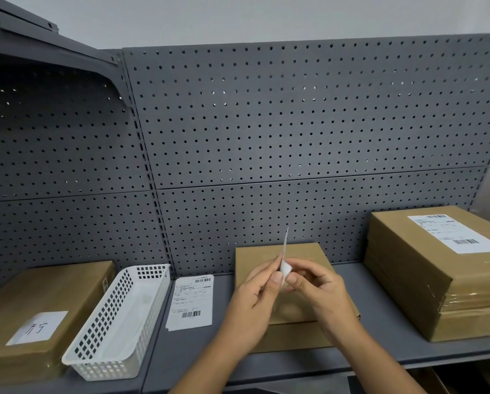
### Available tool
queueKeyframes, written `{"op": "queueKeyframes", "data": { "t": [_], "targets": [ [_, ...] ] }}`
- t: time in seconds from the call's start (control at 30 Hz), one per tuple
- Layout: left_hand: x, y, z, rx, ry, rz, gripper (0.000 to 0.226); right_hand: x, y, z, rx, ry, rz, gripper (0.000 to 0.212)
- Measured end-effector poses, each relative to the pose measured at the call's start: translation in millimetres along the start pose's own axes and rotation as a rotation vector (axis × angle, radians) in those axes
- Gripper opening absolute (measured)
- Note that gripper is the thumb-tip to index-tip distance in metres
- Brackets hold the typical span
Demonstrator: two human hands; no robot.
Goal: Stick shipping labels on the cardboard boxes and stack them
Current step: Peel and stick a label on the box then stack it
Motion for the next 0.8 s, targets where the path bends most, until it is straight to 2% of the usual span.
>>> {"op": "queueKeyframes", "data": {
  "t": [0.23,0.47,0.8],
  "targets": [
    [0.3,2.4,0.7,0.023,0.016,0.011,0.036,2.0,-3.1,-2.7,-0.018,-0.009,0.036,0.026],
    [1.8,2.7,5.1,0.025,0.016,0.053,0.036,2.7,-2.8,-7.2,-0.003,0.034,0.026,0.055],
    [4.6,6.5,3.3,0.019,0.012,0.135,0.037,3.8,-1.2,-8.7,0.044,0.086,0.055,0.054]
  ]
}}
Point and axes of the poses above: each hand's wrist, its own x-axis towards the middle knuckle, its own y-axis out of the palm, z = x × y, the point moved 4 cm from there along x, towards the middle knuckle, and after that the axes turned 1 degree about -x, right-handed, at the moved point
